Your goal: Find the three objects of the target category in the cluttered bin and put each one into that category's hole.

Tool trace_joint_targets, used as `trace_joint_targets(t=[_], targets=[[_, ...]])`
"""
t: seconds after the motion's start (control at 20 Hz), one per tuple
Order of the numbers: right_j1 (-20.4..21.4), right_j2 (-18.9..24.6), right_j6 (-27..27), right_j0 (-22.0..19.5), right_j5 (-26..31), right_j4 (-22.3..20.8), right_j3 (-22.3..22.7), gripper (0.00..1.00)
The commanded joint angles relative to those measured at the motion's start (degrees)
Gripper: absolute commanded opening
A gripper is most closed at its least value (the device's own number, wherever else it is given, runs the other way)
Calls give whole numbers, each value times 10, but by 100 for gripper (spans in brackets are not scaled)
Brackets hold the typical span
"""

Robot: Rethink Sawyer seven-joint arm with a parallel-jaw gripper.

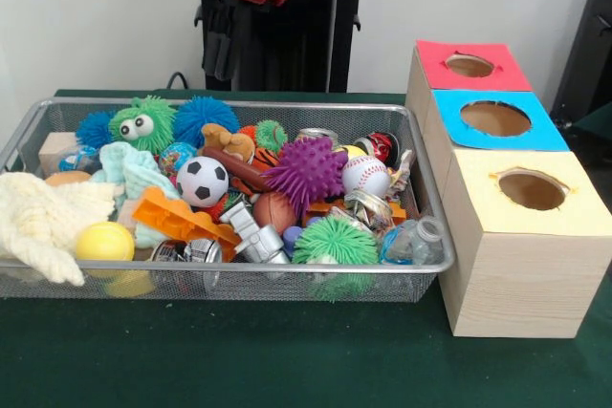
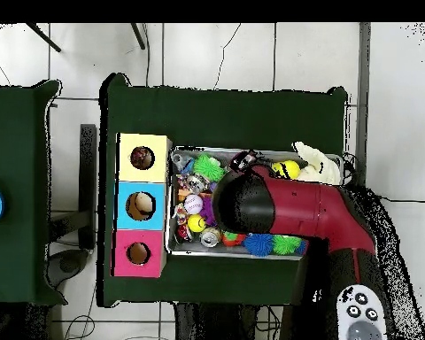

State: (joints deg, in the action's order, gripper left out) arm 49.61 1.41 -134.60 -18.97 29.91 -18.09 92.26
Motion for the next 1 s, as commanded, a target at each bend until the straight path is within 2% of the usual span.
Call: trace_joint_targets(t=[0.05, 0.35, 0.65, 1.0], targets=[[-14, 61, 124, -6, 16, -63, 63, 0], [-53, 70, 115, -10, 18, -91, 46, 0], [-75, 69, 89, -7, 48, -81, 36, 0], [-84, 63, 76, -8, 32, -83, 40, 0]])
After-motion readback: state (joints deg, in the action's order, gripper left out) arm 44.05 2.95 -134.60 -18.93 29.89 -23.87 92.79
